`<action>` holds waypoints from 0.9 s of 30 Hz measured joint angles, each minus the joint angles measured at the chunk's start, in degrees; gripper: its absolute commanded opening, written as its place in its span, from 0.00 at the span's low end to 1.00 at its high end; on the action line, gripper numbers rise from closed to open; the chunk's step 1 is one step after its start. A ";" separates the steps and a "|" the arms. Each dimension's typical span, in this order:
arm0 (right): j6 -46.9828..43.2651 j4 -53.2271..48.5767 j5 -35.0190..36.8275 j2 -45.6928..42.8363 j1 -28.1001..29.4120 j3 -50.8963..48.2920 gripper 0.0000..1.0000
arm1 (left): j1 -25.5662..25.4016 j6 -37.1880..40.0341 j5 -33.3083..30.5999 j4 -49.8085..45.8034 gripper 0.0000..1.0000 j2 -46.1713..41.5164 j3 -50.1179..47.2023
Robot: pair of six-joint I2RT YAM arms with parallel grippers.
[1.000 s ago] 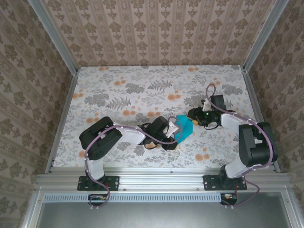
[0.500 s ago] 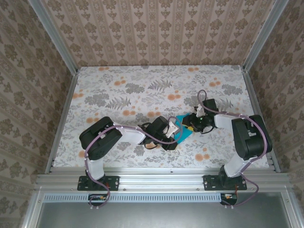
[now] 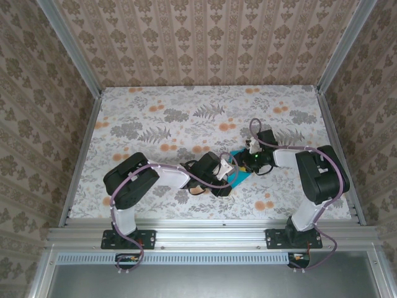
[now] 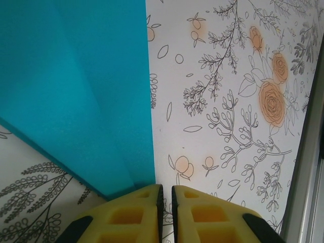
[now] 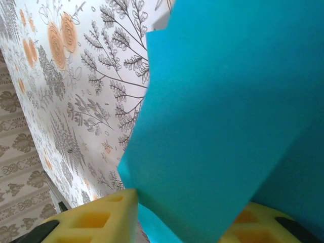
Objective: Fold a paper plane with a square sheet of paper (pick it up from the middle)
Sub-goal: Turn over the paper at the center of the table.
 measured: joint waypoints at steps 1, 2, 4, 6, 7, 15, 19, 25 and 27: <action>0.07 0.09 -0.09 0.17 0.13 0.00 0.29 | 0.00 0.00 0.15 -0.44 0.18 -0.15 0.00; 0.17 0.13 -0.11 0.20 0.17 0.00 0.26 | 0.00 -0.02 0.26 -0.87 0.20 -0.35 0.00; 0.22 0.72 -0.22 0.17 0.20 0.00 0.21 | 0.02 -0.07 0.46 -1.57 0.24 -0.72 0.00; 0.02 1.01 -0.28 0.15 0.17 0.00 0.17 | 0.17 -0.24 0.59 -2.05 0.27 -1.27 0.00; -0.15 0.98 -0.26 0.13 0.17 0.04 0.15 | 0.28 -0.37 0.57 -2.38 0.28 -1.75 0.00; -0.92 0.96 -0.57 -1.22 0.17 0.90 0.06 | 1.97 -3.63 -2.84 -7.74 0.43 -9.97 1.68; -0.07 1.27 -2.19 -3.30 0.17 1.51 0.05 | 4.26 -6.75 -6.51 -10.43 0.50 -14.91 2.56; 3.91 5.07 -5.79 -6.60 0.17 1.81 0.04 | 8.35 -13.81 -8.74 -10.34 0.65 -22.56 -1.42; 5.86 6.80 -6.78 -7.50 0.17 1.84 0.04 | 8.98 -16.55 -8.74 -8.83 0.66 -24.44 -3.30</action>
